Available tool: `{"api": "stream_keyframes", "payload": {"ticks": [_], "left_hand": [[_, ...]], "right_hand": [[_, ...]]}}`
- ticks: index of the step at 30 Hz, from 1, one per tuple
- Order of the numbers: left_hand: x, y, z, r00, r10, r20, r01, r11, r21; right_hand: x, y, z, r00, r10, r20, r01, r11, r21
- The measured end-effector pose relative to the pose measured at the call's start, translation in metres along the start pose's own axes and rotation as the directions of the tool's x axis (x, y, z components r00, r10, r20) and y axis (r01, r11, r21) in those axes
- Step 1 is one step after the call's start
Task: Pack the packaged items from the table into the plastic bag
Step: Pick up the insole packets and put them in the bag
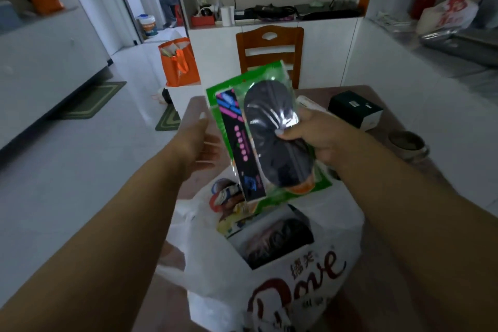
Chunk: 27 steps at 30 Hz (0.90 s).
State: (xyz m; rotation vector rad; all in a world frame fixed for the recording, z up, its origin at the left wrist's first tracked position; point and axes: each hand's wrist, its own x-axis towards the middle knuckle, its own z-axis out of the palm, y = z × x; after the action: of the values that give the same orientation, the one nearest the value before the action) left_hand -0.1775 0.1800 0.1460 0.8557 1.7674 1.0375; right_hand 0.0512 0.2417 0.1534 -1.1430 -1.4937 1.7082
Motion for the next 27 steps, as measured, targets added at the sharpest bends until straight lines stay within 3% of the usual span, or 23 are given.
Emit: {"api": "stream_keyframes", "payload": {"ticks": [3,6,9,11,13,16,18,20,22,24,25,27], "left_hand": [[-0.020,-0.014,-0.012,0.995,0.036,-0.095,-0.021,0.987,0.157],[-0.041,-0.023,-0.019,0.993,0.027,-0.114,0.013,0.943,0.331],[-0.060,-0.036,-0.027,0.988,-0.102,-0.112,0.145,0.853,0.501],[-0.070,-0.044,-0.035,0.972,-0.211,-0.107,0.234,0.801,0.551],[-0.078,-0.045,-0.043,0.944,-0.321,-0.074,0.319,0.836,0.446],[-0.081,-0.037,-0.050,0.948,-0.316,-0.037,0.314,0.910,0.269],[-0.080,-0.031,-0.049,0.953,-0.302,-0.035,0.296,0.896,0.329],[-0.087,-0.029,-0.048,0.946,-0.322,-0.018,0.289,0.820,0.494],[-0.090,-0.033,-0.047,0.948,-0.319,0.012,0.266,0.810,0.522],[-0.094,-0.031,-0.047,0.976,-0.218,0.001,0.192,0.861,0.472],[-0.093,-0.026,-0.047,0.988,-0.153,-0.009,0.142,0.894,0.424],[-0.089,-0.007,-0.047,0.996,-0.088,0.003,0.084,0.967,0.242]], "right_hand": [[-0.017,0.022,0.015,0.996,0.053,0.078,-0.037,0.982,-0.188],[-0.023,0.036,0.013,0.987,0.119,0.105,-0.045,0.845,-0.533],[-0.028,0.044,0.009,0.970,0.209,0.120,-0.058,0.686,-0.726],[-0.031,0.047,0.011,0.966,0.230,0.121,-0.065,0.666,-0.743],[-0.034,0.047,0.017,0.963,0.229,0.140,-0.045,0.652,-0.757],[-0.035,0.050,0.034,0.936,0.276,0.221,0.021,0.580,-0.814],[-0.034,0.056,0.046,0.912,0.316,0.262,0.086,0.477,-0.875],[-0.034,0.058,0.052,0.937,0.249,0.244,0.121,0.425,-0.897],[-0.036,0.057,0.053,0.972,0.086,0.219,0.139,0.539,-0.831],[-0.042,0.055,0.059,0.970,-0.028,0.243,0.209,0.608,-0.766],[-0.044,0.057,0.066,0.951,-0.025,0.308,0.267,0.569,-0.778],[-0.050,0.068,0.084,0.897,0.078,0.435,0.382,0.362,-0.851]]}}
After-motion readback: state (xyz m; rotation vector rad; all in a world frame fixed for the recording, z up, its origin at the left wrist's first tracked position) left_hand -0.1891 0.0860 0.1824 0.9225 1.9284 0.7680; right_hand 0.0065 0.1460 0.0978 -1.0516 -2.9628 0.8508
